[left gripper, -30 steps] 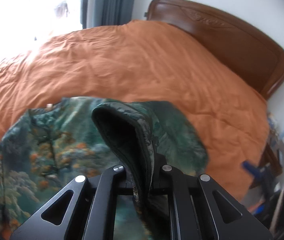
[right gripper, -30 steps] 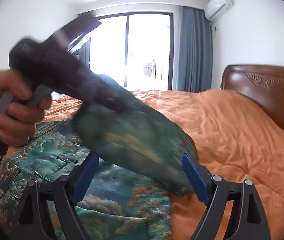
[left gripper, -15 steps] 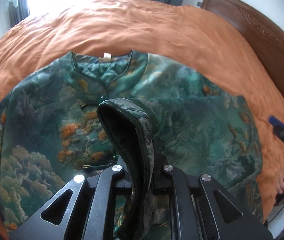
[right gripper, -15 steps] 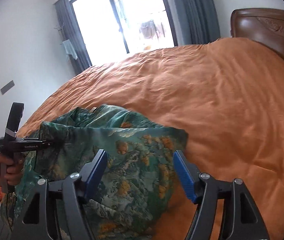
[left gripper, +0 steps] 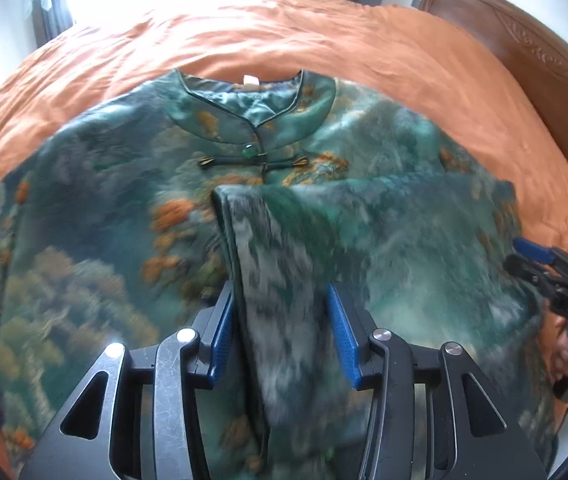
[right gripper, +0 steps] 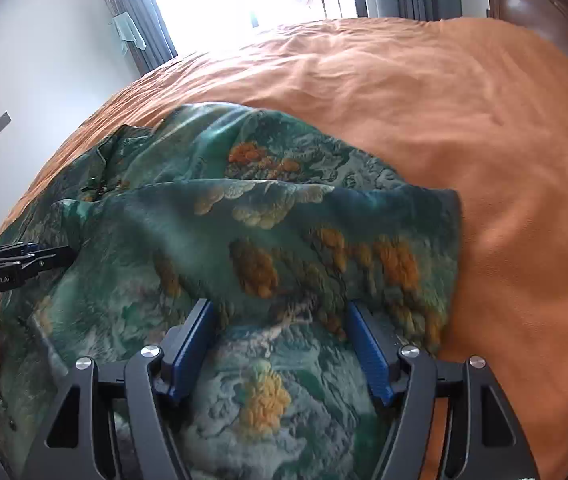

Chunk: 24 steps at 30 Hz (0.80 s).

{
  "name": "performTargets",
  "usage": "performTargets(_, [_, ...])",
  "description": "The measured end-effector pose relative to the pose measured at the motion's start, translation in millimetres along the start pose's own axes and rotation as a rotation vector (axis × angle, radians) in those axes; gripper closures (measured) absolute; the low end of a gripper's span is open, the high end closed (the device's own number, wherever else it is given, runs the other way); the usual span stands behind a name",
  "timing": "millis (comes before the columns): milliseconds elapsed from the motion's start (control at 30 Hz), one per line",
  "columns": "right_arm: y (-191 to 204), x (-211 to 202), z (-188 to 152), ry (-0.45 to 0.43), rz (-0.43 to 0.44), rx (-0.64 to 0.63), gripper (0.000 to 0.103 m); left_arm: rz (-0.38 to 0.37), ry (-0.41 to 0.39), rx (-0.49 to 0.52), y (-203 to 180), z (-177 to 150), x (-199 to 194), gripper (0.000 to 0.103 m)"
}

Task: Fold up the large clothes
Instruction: 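Carry the sleeve with the left tool across the jacket front, then lower the sleeve onto the jacket front and open the left tool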

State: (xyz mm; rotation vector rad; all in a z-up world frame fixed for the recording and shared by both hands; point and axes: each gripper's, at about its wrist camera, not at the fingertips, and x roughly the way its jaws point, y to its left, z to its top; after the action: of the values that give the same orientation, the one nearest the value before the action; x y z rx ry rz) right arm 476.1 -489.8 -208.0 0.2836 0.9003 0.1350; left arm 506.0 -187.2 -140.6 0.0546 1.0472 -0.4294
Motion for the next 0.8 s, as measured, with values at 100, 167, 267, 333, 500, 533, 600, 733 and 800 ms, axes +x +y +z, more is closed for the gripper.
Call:
performTargets(100, [9, -40, -14, -0.043, 0.053, -0.001, 0.034, 0.002, -0.003, 0.02, 7, -16, -9, 0.056])
performTargets(167, [20, -50, -30, -0.018, 0.085, -0.029, 0.034, 0.028, 0.029, 0.011, 11, -23, 3, 0.054])
performTargets(267, [27, -28, -49, 0.091, 0.039, -0.069, 0.033, 0.031, 0.023, -0.032, 14, -28, 13, 0.051])
performTargets(333, [28, -15, -52, 0.122, 0.02, -0.062, 0.032, 0.04, 0.007, -0.056, 14, -29, 9, 0.051])
performTargets(500, [35, -37, -47, 0.097, -0.024, -0.05, 0.032, 0.037, -0.06, -0.067, 20, -49, -41, 0.041])
performTargets(533, [38, -48, -49, 0.088, -0.033, -0.058, 0.032, 0.037, -0.079, -0.053, 23, -57, -54, 0.038])
performTargets(600, [46, -75, -63, 0.074, -0.032, -0.083, 0.032, 0.043, -0.113, -0.021, 26, -80, -81, 0.025])
performTargets(733, [57, -125, -105, 0.074, -0.003, -0.103, 0.032, 0.0, -0.13, -0.012, 37, -138, -119, 0.016])
performTargets(800, [67, -146, -129, 0.07, 0.008, -0.102, 0.032, 0.007, -0.12, -0.015, 38, -167, -124, 0.011])
